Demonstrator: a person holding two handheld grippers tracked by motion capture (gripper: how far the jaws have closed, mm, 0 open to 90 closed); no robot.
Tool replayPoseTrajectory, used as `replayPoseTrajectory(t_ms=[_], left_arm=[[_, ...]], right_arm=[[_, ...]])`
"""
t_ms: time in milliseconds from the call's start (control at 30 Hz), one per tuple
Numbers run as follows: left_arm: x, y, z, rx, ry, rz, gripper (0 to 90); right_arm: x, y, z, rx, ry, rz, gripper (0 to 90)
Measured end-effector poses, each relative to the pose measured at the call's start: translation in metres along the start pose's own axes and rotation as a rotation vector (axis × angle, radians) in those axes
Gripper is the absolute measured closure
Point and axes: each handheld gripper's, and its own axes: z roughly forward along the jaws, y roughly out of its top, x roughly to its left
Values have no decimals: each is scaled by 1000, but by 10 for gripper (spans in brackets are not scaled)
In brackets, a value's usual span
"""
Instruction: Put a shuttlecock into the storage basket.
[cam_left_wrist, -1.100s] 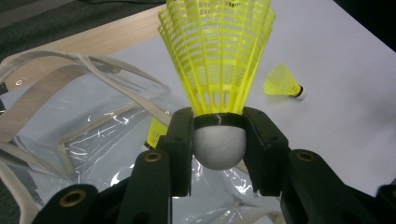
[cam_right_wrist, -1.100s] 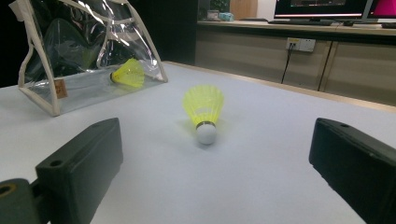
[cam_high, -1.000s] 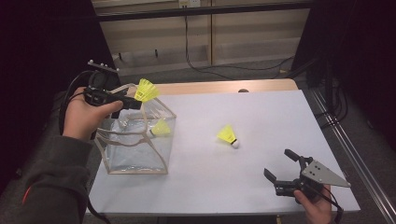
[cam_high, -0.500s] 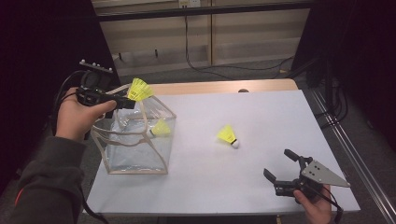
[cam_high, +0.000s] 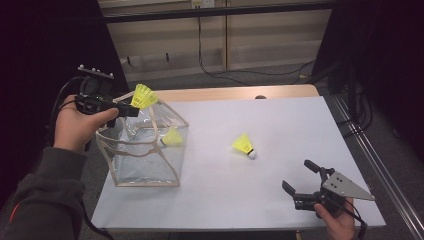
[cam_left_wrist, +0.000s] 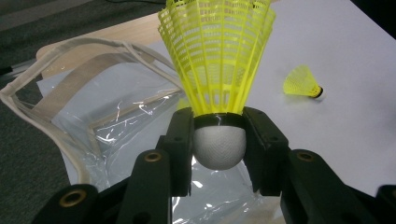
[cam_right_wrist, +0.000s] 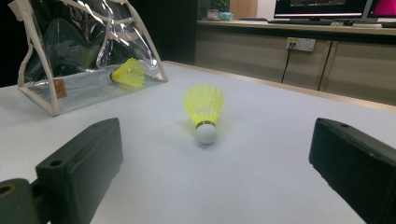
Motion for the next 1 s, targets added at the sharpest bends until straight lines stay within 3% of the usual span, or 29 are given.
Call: replayPoseTrajectory(t_ms=[1000], left_arm=[[24,-17,5,9,81,-66,649]], right_arm=[[0,0,0,-4,2,-2,26]])
